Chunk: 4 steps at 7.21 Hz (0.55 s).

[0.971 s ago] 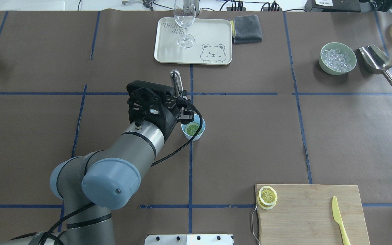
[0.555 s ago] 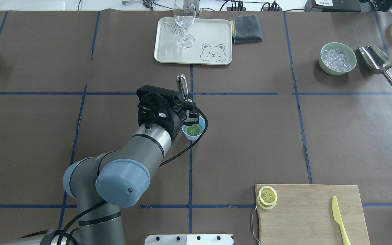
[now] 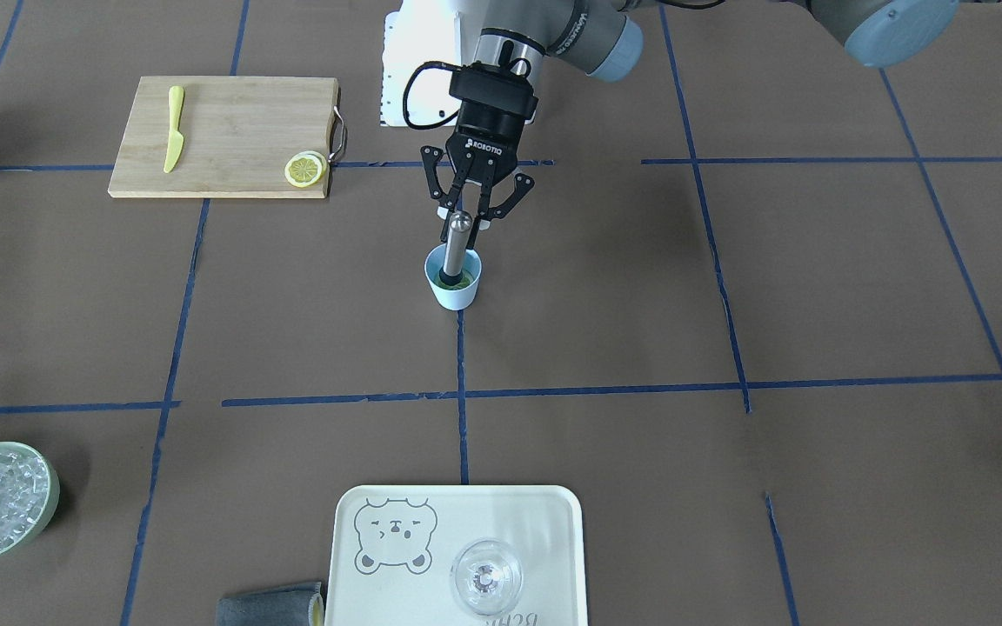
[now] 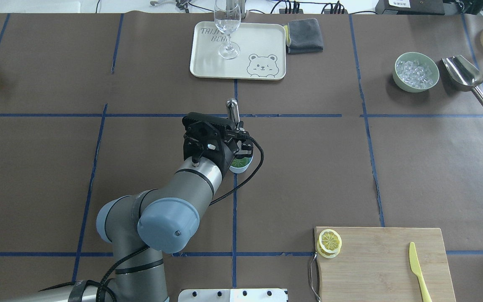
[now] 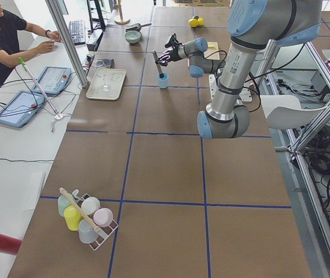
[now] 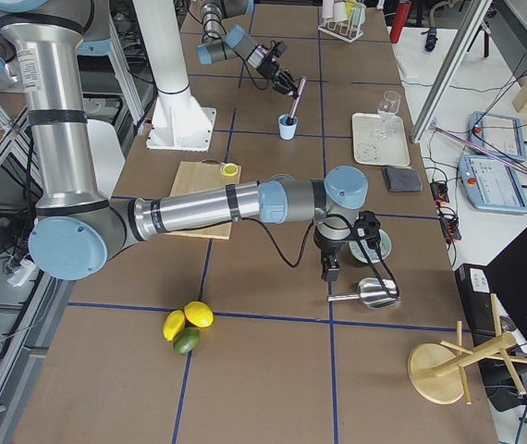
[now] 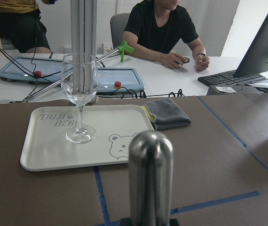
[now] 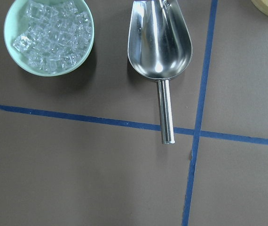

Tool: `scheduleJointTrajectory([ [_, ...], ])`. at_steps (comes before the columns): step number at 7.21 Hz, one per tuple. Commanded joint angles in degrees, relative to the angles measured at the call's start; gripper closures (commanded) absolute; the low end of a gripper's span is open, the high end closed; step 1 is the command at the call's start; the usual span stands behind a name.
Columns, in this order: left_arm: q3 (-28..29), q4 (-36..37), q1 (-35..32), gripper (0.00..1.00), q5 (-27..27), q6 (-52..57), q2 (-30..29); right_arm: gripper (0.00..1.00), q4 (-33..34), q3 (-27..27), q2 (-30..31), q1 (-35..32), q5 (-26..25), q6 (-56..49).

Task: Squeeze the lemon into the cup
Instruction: 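Press the muddler down into the cup onto the lemon slice with the left gripper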

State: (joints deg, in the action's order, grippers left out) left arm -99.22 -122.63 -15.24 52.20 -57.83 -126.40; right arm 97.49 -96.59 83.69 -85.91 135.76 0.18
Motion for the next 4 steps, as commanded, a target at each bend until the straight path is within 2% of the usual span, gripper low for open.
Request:
scheduleJointTrajectory([
  [1,1.40,-0.33,1.08,1.00,0.09,-0.18,-0.16,0.00,-0.02,0.00,0.07,-0.04,0.03,0.00],
  [4,1.40,-0.33,1.35,1.00,0.18,0.09,0.01,0.00,-0.02,0.00,-0.02,-0.04,0.03,0.00],
])
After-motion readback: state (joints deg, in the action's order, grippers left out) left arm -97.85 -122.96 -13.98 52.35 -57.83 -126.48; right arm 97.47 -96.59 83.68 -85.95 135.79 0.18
